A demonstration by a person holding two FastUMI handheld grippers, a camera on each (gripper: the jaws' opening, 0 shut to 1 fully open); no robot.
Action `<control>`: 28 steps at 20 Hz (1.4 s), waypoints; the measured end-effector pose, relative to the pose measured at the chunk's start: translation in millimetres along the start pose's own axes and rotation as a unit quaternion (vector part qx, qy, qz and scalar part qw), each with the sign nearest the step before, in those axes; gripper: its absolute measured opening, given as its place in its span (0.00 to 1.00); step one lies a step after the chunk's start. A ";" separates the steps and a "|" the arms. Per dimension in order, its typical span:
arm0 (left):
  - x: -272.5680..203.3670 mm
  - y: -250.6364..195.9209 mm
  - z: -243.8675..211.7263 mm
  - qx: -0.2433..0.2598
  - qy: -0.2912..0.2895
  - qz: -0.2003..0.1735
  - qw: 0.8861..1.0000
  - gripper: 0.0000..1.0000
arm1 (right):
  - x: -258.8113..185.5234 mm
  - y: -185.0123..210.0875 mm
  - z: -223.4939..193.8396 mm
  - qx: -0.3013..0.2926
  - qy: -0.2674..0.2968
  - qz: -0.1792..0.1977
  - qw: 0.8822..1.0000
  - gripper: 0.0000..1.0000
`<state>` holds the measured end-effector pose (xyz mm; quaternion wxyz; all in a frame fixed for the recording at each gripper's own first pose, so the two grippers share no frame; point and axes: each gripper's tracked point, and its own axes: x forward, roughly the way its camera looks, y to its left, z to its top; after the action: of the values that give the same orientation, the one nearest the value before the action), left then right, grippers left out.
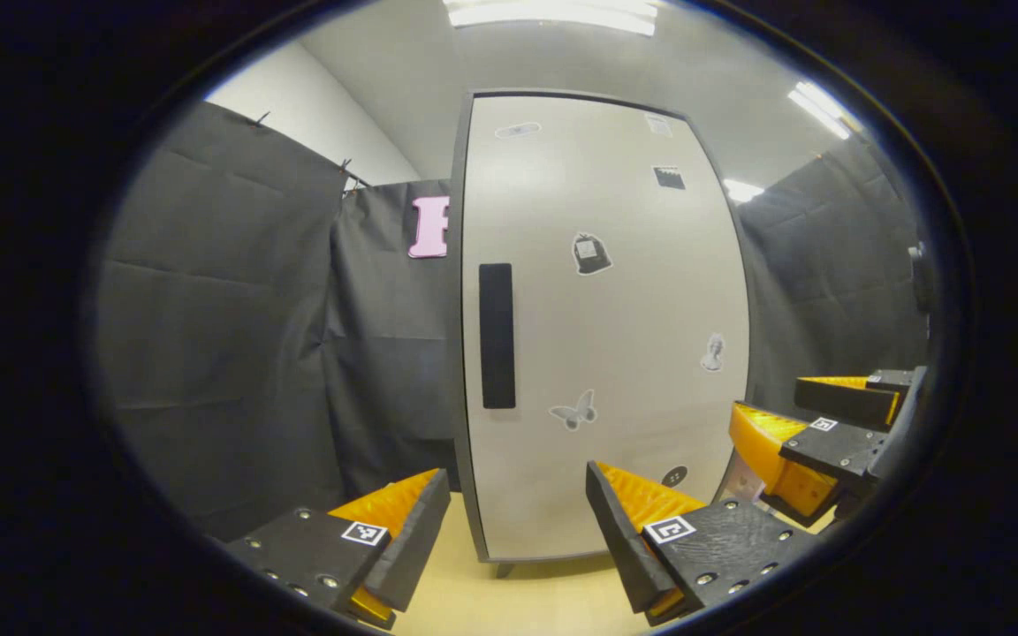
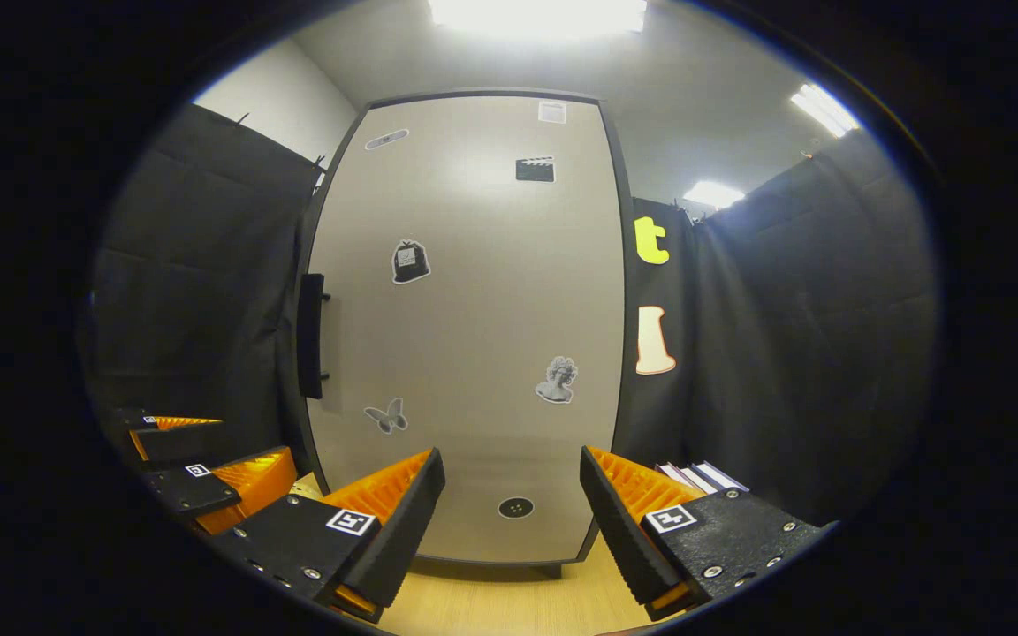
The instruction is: Open the cabinet door with the right hand, grasp the bottle in the cabinet with the left hand and place it on the coaster, then close the cabinet door with the right hand.
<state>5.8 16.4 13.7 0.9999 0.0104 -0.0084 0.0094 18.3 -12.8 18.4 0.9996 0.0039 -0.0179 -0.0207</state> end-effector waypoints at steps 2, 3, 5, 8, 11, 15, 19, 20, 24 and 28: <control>-5.8 -0.4 2.5 0.008 -0.005 0.000 1.000 0.89 | 1.4 1.1 -2.3 -0.002 0.004 0.005 1.000 0.95; -9.3 0.8 4.2 0.009 -0.009 0.002 1.000 0.89 | 1.9 1.0 -3.2 -0.006 0.007 0.006 1.000 0.95; -16.6 1.3 3.3 0.008 -0.008 0.000 1.000 0.89 | 2.4 0.9 -3.5 -0.010 0.006 0.009 1.000 0.95; -29.4 6.4 4.0 0.016 -0.009 0.006 1.000 0.89 | 5.6 4.5 2.0 -0.008 0.000 0.014 1.000 0.94; -46.5 14.6 5.8 0.018 -0.011 0.014 1.000 0.89 | 11.8 12.3 15.6 -0.007 -0.012 0.023 1.000 0.95; -79.8 33.2 -6.4 0.029 -0.003 0.031 0.999 0.89 | 28.3 34.1 42.3 -0.004 -0.036 0.040 0.999 0.95; -117.5 51.4 -34.8 0.025 0.027 0.045 0.998 0.95 | 41.6 70.2 80.9 0.018 -0.071 0.068 0.995 0.95; -125.0 58.4 -40.0 0.033 0.034 0.054 0.997 0.95 | 45.1 82.0 86.9 0.026 -0.075 0.077 0.994 0.95; -146.0 76.8 -41.8 0.039 0.035 0.077 0.996 0.95 | 60.0 133.8 99.6 0.037 -0.072 0.111 0.991 0.95; -164.1 82.2 -61.6 0.011 0.055 0.086 0.995 0.83 | 75.8 178.1 85.3 0.051 -0.040 0.137 0.988 0.95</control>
<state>-158.8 96.8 -49.0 0.9942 0.0199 0.0457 0.0955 98.3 161.4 107.9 0.9900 0.0518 -0.0598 0.1169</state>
